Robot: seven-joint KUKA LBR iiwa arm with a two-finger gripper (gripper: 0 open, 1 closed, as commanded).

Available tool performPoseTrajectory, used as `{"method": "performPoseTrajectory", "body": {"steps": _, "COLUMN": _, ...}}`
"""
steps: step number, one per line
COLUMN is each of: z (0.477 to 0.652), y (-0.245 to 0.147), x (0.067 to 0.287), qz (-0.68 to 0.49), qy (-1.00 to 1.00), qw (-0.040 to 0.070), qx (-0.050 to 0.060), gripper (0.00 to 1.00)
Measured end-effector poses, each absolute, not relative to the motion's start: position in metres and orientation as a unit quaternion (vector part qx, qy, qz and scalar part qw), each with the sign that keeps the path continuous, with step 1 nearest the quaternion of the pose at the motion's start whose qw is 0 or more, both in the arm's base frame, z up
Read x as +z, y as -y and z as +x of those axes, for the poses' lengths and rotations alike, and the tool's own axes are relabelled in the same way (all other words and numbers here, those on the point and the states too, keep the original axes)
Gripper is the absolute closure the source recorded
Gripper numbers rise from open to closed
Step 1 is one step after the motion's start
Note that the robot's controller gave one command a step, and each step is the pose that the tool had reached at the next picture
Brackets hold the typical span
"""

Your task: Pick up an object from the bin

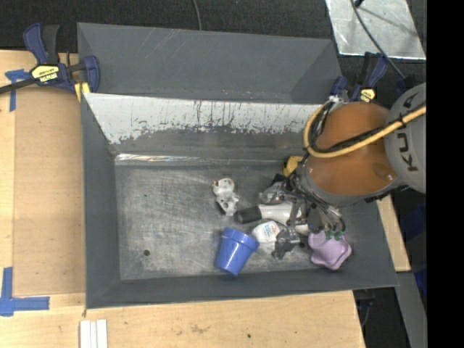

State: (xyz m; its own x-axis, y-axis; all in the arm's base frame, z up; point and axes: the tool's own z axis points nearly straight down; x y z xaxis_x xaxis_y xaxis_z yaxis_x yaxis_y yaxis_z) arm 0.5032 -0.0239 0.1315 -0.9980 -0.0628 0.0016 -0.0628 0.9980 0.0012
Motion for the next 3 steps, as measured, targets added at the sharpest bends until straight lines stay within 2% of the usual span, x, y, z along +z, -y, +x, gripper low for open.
{"method": "performPoseTrajectory", "body": {"steps": 1, "z": 0.515, "y": 0.071, "x": 0.118, "qz": 0.028, "qy": 1.0, "qw": -0.005, "qx": 0.001, "gripper": 0.0}}
{"method": "performPoseTrajectory", "body": {"steps": 2, "z": 0.558, "y": 0.106, "x": 0.076, "qz": 0.029, "qy": 0.999, "qw": -0.013, "qx": 0.001, "gripper": 0.0}}
{"method": "performPoseTrajectory", "body": {"steps": 3, "z": 0.538, "y": 0.094, "x": 0.074, "qz": -0.064, "qy": 0.998, "qw": -0.008, "qx": 0.001, "gripper": 1.0}}
